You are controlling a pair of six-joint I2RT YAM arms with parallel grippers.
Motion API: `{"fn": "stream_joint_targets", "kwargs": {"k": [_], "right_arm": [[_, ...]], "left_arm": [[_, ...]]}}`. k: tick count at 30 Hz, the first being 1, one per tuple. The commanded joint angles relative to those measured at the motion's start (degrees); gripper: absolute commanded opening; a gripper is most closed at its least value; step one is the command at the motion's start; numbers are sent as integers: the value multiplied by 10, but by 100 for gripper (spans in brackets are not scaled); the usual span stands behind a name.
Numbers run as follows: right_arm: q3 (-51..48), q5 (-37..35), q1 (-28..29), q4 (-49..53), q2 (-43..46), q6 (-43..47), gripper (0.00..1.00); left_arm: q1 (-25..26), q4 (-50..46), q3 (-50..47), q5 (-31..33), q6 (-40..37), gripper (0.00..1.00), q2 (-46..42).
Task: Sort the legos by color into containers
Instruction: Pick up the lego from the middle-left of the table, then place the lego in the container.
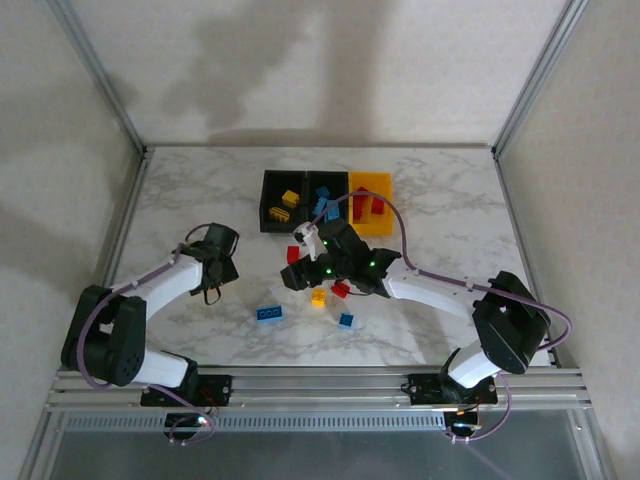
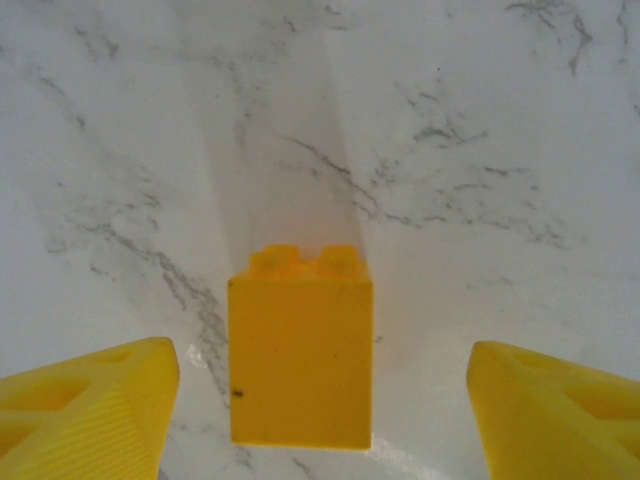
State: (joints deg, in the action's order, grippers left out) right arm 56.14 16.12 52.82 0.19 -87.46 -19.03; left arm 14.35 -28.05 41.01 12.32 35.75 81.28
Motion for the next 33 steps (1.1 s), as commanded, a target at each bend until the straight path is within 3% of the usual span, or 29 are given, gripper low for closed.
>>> {"fn": "stream_joint_targets", "kwargs": {"k": [1,4,9,20,33], "right_arm": [[10,-7,5,-6,-1,3,62],[9,-8,5,-4,-2,2,62],[8,-12,5,-4,2,0,62],[-4,-26,4,-8,19,-1,62],[-24,-78,-26,7,66,-45,62]], "left_arm": [[-5,17,-9,10,9,64,18],[-5,21,-9,-4,5,48,21],[-5,11,1,-12,-3,37,11],[11,-4,80,-48,-19,32,1],[67,-18,305,-53,-34,31,133]]}}
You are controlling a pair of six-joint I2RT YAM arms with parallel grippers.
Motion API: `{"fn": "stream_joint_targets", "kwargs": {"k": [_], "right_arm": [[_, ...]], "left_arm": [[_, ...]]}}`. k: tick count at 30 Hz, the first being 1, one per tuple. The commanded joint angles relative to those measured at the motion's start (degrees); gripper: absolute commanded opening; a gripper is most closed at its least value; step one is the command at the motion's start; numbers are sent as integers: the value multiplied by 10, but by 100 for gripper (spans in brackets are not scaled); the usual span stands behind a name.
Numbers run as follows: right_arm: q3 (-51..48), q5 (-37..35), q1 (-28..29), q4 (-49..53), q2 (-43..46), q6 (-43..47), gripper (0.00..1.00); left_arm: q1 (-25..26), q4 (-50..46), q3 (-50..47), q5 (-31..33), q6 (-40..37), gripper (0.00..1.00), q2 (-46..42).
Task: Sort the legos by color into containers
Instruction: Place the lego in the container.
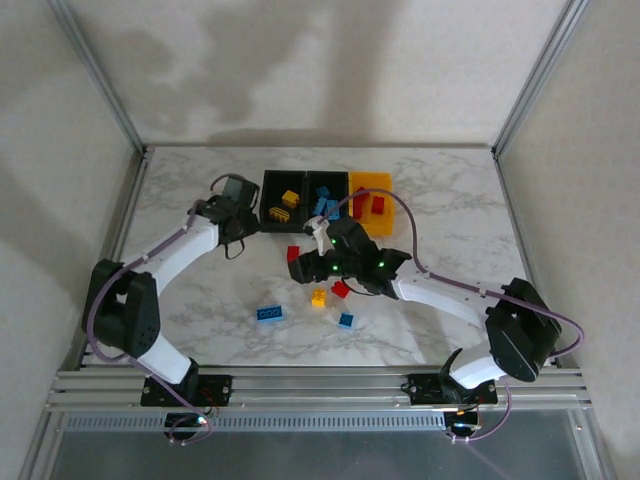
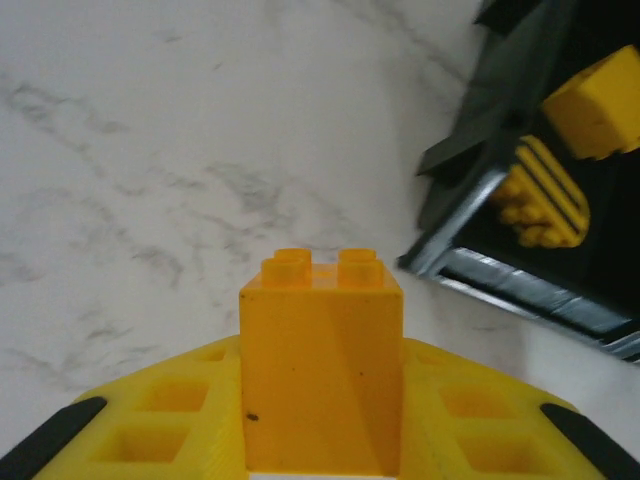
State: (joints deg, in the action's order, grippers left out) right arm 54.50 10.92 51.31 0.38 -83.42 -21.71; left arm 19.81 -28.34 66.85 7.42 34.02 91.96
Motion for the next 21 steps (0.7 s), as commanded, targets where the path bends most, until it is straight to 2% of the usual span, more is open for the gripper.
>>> {"fn": "stream_joint_targets", "kwargs": {"k": [1,12,16,21], "right_arm": [[-9,-29,-16,9,30,-21,62],[-35,-54,-38,26,72,-35,62],[-39,-58,-43,32,80,-35,62],[-42,-60,-48,33,85,-36,62]], "left_arm": [[17,-16,66,-4,-18,32,43],[42,-43,274,-9,-29,32,224],[44,-55,320,-11,-29,33,273],[48,-55,341,-16,-29,38,301]]}}
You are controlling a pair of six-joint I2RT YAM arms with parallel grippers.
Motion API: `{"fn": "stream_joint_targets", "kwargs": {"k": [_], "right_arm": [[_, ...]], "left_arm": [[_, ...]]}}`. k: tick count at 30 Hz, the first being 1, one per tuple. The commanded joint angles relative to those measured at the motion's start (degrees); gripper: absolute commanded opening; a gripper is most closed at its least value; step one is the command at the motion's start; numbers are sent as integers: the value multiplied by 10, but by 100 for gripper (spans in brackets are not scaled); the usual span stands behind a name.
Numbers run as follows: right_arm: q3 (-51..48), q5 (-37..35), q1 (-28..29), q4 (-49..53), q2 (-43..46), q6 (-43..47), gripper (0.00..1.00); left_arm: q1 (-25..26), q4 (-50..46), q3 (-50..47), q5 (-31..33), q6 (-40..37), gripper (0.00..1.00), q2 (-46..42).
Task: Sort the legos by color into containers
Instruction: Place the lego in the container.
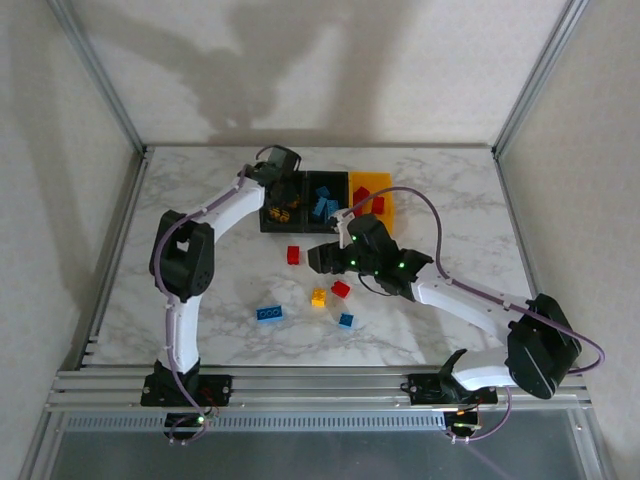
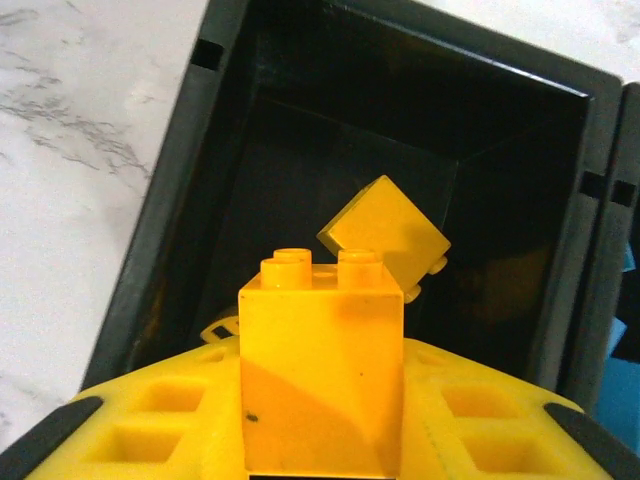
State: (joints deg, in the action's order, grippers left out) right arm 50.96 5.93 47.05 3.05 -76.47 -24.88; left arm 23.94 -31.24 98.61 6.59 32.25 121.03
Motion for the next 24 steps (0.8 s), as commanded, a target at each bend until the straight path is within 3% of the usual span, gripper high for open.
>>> {"fn": "stream_joint_targets", "kwargs": {"k": [1,4,12,24], "right_arm": [[-7,-11,-6,6,15,-3,62],[-7,-11,-9,7,15,-2,62],[-3,-15,-17,8,14,-2,62],[9,-53,-34,45,16,-19,65]], "left_arm": [[7,-28,26,-7,-11,40,14],[9,-30,29,-4,-12,48,13],[22,-5,-6,-12,-15,53,-49],[38,86,-191,-68,-40,60,-231]]}}
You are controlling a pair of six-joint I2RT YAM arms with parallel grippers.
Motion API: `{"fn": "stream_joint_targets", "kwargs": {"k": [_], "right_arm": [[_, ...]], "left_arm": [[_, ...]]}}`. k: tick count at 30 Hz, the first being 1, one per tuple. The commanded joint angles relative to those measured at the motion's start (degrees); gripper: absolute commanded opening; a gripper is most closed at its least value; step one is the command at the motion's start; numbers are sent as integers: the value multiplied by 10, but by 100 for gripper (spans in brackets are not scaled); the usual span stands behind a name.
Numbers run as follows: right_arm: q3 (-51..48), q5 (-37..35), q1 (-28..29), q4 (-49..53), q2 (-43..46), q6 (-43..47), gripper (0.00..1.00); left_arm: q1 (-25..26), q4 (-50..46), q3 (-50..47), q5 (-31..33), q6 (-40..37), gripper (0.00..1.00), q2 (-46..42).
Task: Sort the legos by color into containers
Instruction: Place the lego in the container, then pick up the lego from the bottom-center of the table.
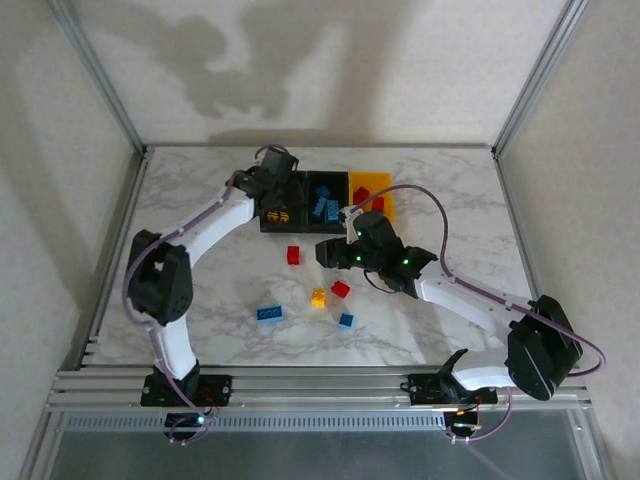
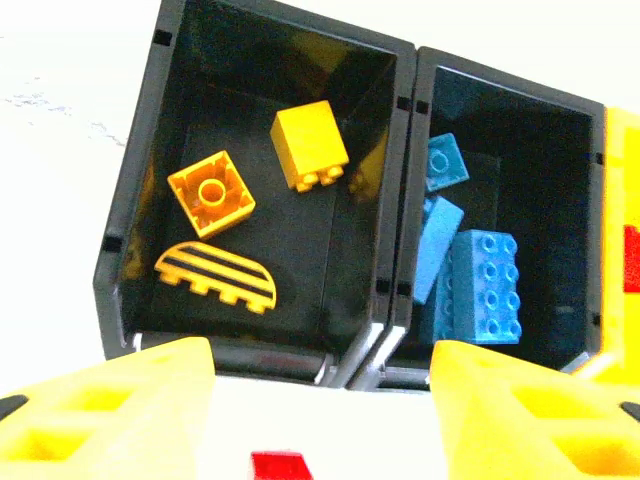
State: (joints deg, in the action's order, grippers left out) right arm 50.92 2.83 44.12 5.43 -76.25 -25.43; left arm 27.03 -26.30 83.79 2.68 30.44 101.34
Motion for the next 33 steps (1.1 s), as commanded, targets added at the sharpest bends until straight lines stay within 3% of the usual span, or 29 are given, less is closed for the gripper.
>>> {"fn": "stream_joint_targets", "kwargs": {"k": [1,19,28,33], "right_arm": [[11,-26,-6,25,14,-16,65],[14,-67,-5,131,-9,-49,66],[12,-49,11,135,-42,-62,66],[29,-46,49,146,-87,-79,66]], "left_arm": [[9,47,-63,-33,-27,61,-49],[17,82,-310,-99,-42,63,-232],[18,67,-363,-104,-41,65,-288],[17,54,-382,-91,-36,65,-302]]}}
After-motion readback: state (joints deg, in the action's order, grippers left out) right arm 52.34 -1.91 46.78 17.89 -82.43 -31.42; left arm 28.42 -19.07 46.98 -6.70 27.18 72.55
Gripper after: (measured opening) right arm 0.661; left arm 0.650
